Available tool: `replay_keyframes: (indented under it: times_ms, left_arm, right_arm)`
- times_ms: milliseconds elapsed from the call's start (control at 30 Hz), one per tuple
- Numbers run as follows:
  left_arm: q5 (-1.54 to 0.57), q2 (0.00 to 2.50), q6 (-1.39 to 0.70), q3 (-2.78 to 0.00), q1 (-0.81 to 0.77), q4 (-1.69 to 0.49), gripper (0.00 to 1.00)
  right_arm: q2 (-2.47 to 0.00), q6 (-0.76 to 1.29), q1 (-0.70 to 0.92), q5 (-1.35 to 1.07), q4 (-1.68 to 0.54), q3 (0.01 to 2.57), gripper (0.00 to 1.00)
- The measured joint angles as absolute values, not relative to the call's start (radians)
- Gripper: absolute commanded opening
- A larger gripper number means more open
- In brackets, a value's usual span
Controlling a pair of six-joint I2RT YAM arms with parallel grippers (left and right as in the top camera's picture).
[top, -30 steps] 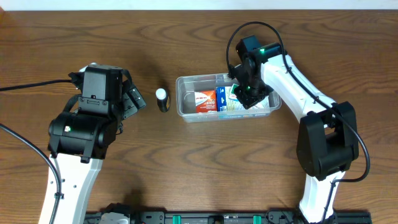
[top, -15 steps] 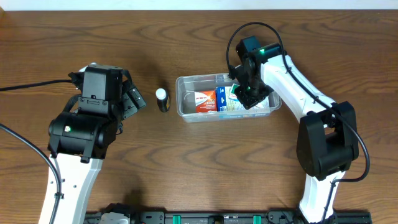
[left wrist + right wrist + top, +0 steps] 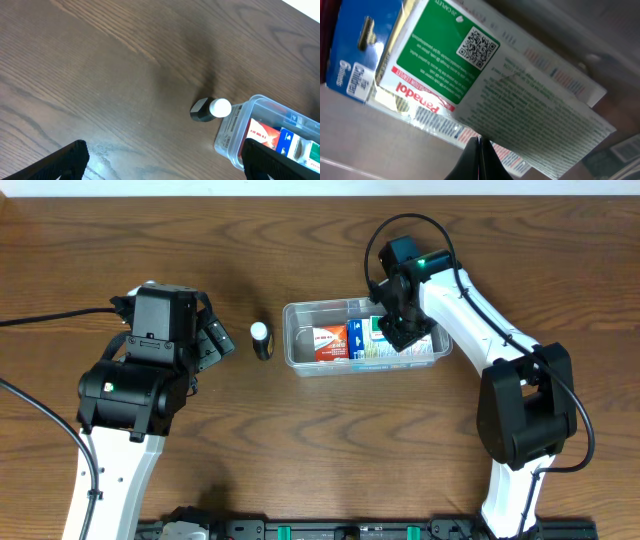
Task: Pack container
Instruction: 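Press the Panadol box down inside the container with right gripper, then move right gripper over the green Zam-Buk tin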
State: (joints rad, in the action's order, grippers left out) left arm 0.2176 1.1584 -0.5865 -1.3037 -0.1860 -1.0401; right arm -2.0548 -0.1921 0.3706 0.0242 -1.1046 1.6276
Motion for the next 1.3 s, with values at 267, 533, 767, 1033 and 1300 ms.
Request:
replay_keyframes:
  times_ms: [267,533,767,1033,1300]
  left_arm:
    - [0.218,1.158,-0.587,-1.304,-0.186,-1.04,0.98]
    - [0.218,1.158,-0.587,-1.304,-0.186,-1.04,0.98]
    - [0.218,1.158,-0.587,-1.304,-0.186,-1.04,0.98]
    - [0.218,1.158,-0.587,-1.304,-0.186,-1.04,0.98]
    - [0.217,1.158,-0.587,-1.304,-0.186,-1.04,0.98]
  right_arm:
    - [-2.055,-0.175,0.371,0.03,-1.055,1.628,0.01]
    - [-2.055,-0.165,0.371,0.033,-1.059,1.628,0.01]
    - [-2.054,-0.165,0.371,-0.048,-1.142,1.64,0.01]
    - [-1.966,-0.106,0.36,-0.138,-1.198,1.787,0.01]
    - [-1.814,0.026,0.216,-0.058,-1.263,1.844,0.49]
